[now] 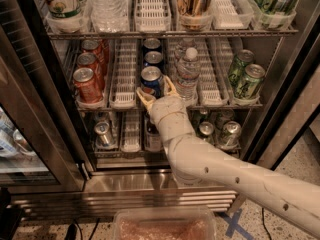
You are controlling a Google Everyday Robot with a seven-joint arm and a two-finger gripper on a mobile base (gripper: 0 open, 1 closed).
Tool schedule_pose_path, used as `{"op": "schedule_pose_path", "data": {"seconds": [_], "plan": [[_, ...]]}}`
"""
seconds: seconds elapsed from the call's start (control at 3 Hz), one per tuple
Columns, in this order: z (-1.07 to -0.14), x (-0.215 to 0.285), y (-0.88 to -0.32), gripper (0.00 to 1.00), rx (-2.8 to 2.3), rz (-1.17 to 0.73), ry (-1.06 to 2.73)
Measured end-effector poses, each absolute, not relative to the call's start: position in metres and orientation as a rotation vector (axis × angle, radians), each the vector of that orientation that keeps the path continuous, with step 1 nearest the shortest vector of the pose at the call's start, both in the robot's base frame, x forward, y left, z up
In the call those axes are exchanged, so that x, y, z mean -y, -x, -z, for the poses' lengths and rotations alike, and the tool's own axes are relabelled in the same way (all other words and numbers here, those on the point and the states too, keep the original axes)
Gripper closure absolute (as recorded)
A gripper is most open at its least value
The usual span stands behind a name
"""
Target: Pick pepsi can from middle shelf of fridge
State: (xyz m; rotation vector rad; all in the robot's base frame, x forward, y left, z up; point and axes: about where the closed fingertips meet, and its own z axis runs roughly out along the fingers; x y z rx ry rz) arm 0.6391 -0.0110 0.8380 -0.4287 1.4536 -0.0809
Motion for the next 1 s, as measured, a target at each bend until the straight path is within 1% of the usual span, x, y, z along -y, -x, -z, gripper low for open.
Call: {"op": "schedule_pose_path", "data": {"seconds": [0.33, 0.67, 1.0], "plan": [[-0.852, 0.006, -0.639, 1.00, -1.451, 0.047, 0.408], [-0.886, 0.009, -0.638, 1.00, -1.436, 0.003, 0.332], [-0.886, 0.009, -0.638, 1.00, -1.436, 0.002, 0.332]]}}
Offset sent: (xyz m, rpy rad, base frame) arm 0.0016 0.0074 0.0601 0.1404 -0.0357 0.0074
